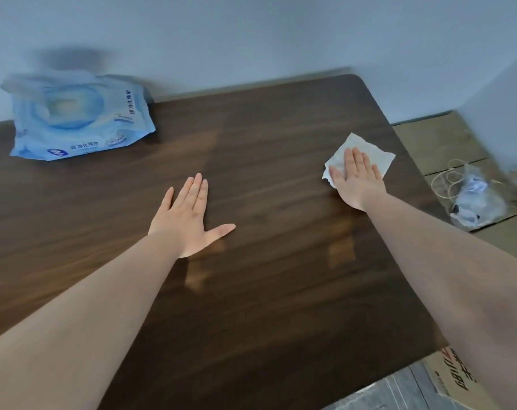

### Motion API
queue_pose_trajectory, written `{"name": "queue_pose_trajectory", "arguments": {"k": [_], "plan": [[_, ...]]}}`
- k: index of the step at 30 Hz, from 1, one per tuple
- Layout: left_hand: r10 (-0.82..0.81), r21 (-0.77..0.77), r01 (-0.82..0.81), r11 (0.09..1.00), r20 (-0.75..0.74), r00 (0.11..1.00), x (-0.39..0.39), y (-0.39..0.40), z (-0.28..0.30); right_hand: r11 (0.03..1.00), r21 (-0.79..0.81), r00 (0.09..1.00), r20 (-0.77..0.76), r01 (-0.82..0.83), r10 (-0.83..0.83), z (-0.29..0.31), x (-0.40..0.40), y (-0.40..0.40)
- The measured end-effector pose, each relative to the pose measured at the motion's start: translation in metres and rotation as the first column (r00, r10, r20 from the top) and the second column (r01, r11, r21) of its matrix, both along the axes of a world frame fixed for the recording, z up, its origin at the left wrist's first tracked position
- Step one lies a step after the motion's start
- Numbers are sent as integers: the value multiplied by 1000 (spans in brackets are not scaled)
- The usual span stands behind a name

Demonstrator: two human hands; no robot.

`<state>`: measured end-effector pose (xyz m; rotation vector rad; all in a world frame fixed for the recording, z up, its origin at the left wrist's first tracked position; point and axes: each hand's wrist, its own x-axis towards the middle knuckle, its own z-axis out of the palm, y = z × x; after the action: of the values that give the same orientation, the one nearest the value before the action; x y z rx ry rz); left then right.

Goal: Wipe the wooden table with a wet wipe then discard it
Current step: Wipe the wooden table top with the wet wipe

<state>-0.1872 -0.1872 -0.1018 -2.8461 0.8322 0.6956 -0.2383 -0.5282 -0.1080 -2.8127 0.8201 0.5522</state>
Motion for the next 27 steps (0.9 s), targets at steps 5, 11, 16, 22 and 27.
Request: {"name": "queue_pose_trajectory", "arguments": {"k": [5, 11, 16, 22, 27], "plan": [[42, -32, -43, 999, -36, 998, -2, 5, 10, 1000, 10, 1000, -4, -23, 23, 3, -15, 25], [174, -69, -174, 982, -14, 985, -23, 72, 26, 981, 21, 981, -18, -194, 194, 4, -23, 106], [379, -33, -379, 925, 7, 925, -47, 178, 33, 915, 57, 916, -8, -400, 401, 4, -5, 208], [577, 75, -576, 814, 12, 816, -103, 303, 27, 706, 108, 713, 50, -700, 699, -1, 9, 373], [753, 118, -750, 651, 25, 657, -149, 390, 20, 568, 137, 579, 51, -811, 814, -6, 10, 499]]}}
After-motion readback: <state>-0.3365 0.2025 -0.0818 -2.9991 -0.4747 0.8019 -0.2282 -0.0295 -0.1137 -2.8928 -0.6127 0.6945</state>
